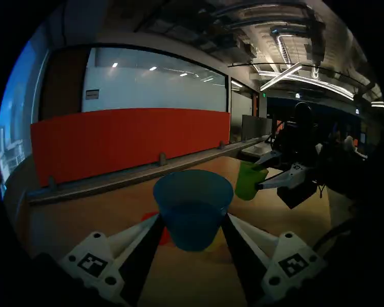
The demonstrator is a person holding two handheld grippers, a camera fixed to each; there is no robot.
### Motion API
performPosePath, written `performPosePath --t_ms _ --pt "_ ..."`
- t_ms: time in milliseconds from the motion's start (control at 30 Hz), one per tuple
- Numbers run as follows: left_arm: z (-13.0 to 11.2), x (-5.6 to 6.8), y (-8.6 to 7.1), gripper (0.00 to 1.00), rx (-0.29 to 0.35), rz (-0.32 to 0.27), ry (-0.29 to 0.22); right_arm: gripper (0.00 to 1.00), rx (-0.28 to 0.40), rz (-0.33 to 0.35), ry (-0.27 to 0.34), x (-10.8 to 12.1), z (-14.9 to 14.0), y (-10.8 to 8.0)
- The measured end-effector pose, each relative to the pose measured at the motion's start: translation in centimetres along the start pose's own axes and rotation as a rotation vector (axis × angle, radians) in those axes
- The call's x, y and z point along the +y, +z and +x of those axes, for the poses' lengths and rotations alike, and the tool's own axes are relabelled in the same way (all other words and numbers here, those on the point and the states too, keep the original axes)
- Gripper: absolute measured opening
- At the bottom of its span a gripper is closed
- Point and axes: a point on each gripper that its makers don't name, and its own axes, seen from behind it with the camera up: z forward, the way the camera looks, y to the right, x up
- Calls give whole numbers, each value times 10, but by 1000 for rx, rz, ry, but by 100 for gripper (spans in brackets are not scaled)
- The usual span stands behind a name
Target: Pour water
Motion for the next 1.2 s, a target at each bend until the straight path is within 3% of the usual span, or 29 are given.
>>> performPosePath --t_ms 967,1200 --pt "80 11 -18 78 145 3 45 87 28 5 -27 -12 14 -15" --pt "91 16 -19 78 168 -11 23 87 36 6 -26 -13 16 -16"
